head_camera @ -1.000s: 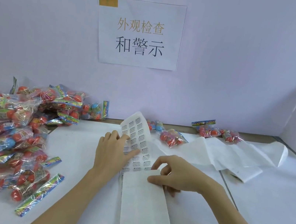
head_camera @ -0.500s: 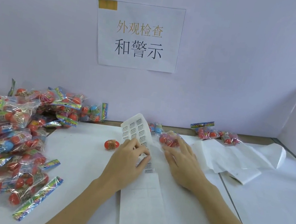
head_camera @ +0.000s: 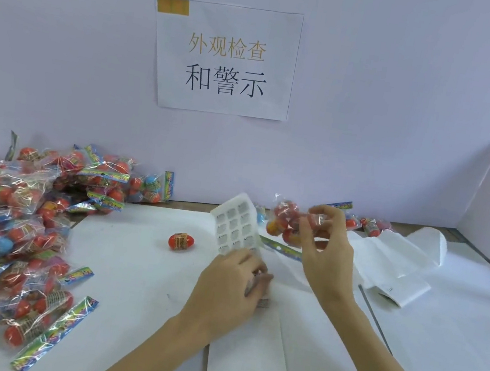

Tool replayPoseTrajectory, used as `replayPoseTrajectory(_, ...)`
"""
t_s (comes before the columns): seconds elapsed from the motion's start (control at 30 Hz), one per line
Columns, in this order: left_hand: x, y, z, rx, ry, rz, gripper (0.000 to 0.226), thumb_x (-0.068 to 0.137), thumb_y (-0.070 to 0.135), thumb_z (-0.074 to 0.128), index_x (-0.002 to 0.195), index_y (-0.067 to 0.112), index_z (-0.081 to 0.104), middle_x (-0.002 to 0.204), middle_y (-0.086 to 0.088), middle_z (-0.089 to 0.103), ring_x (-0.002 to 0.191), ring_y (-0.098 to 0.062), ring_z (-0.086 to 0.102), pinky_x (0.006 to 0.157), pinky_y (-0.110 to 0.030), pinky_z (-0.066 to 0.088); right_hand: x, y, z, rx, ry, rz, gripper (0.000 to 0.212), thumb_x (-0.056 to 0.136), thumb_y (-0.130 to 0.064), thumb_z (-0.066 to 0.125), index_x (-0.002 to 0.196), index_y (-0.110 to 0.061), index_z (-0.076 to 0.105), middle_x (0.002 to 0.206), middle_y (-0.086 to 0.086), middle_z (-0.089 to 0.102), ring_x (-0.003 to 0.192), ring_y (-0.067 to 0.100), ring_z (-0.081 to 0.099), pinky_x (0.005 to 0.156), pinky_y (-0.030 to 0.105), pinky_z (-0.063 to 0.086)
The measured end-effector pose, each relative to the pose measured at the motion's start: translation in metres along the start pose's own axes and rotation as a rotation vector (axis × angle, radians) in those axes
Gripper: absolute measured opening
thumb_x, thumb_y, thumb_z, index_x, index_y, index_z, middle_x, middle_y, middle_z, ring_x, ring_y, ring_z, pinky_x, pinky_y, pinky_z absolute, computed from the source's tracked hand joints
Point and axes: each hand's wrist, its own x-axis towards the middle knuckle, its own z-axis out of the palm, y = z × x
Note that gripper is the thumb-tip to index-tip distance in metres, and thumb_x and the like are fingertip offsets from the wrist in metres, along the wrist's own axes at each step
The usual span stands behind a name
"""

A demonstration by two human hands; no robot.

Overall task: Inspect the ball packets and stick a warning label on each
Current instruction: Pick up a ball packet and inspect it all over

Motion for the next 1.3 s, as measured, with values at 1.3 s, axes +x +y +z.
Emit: replayPoseTrajectory(1.3,0.021,-0.009,-0.062,-1.019,-0.047,-0.515,0.021,0.09,0.023,0.075,0.109,0.021,0.083,0.113,-0.007,0.079,0.111,-0.024,0.073,0.095,-0.032,0.06,-0.007,-0.032,-0.008,0.271,-0.632,0.236,0.037,0.102,-0.04,0.061,0.092,-0.01,0.079,0.087,0.012,0.08,0.084,0.023,0.079,0.071,0.028,0.062)
